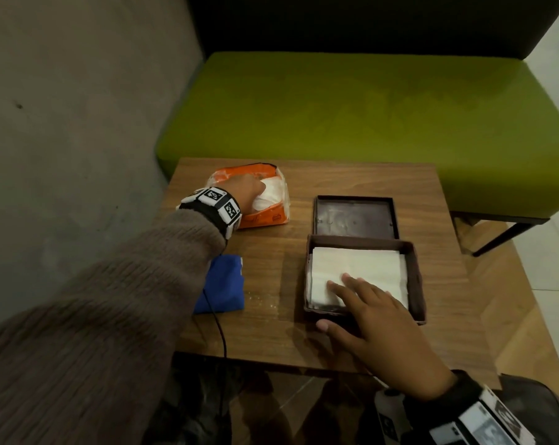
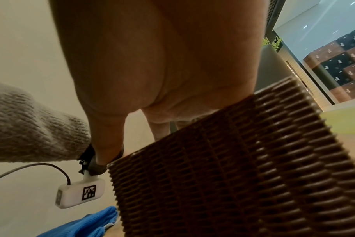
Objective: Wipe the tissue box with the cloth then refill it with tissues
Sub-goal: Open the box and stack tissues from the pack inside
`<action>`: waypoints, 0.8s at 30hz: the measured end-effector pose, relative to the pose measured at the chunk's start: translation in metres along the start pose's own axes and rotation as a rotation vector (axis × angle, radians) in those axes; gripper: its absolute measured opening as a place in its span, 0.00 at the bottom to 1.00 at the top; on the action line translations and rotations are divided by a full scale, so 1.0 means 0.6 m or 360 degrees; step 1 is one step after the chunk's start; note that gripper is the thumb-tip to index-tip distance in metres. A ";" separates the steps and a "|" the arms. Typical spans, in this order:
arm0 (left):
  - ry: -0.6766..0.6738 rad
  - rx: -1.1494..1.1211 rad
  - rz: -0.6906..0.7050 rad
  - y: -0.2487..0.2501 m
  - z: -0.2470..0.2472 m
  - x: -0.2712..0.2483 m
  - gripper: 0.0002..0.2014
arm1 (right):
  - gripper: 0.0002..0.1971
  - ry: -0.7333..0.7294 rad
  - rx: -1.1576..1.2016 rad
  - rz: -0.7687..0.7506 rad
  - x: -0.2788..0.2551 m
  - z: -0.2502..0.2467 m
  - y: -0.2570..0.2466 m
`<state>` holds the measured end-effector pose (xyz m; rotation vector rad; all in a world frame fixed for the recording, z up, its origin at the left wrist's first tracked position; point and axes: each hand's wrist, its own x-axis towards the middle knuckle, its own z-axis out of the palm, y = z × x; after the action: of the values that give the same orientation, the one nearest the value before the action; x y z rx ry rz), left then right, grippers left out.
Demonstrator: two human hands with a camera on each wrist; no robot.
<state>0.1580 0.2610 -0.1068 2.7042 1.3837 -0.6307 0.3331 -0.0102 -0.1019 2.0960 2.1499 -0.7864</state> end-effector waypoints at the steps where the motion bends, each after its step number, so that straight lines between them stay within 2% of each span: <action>1: 0.0025 -0.0056 -0.0014 -0.002 -0.004 -0.002 0.12 | 0.59 -0.0003 0.0005 -0.0002 0.000 0.000 0.001; 4: 0.0168 -0.0309 -0.0074 -0.015 -0.009 -0.011 0.23 | 0.59 -0.0006 0.0025 -0.0009 0.000 -0.001 0.003; 6: 0.0293 -0.0313 -0.0120 -0.020 -0.014 -0.024 0.19 | 0.59 -0.0006 0.0043 -0.0010 0.000 -0.001 0.004; 9: 0.0606 -0.0209 -0.0151 -0.019 -0.025 -0.045 0.11 | 0.57 -0.0003 0.0060 -0.0022 0.000 -0.002 0.003; 11: 0.0723 -0.0208 -0.0191 -0.020 -0.033 -0.056 0.10 | 0.53 -0.0014 0.0090 -0.0020 -0.002 -0.006 0.001; 14: 0.0888 -0.0403 -0.0282 -0.027 -0.051 -0.070 0.10 | 0.49 -0.0056 0.0164 0.0003 -0.004 -0.017 -0.006; 17: 0.1081 -0.0701 -0.0438 -0.031 -0.081 -0.099 0.10 | 0.48 -0.0040 0.0211 0.0027 -0.008 -0.023 -0.009; 20: 0.1243 -0.1140 -0.0577 -0.028 -0.105 -0.146 0.14 | 0.41 0.0085 0.0318 0.0024 -0.018 -0.030 -0.012; 24: 0.1229 -0.1759 -0.0626 0.004 -0.101 -0.199 0.16 | 0.38 0.0409 0.0569 -0.0104 -0.030 -0.041 -0.027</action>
<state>0.1183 0.1809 -0.0074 1.7493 1.6456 1.0207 0.3271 -0.0173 -0.0687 2.4255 2.3649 -1.0268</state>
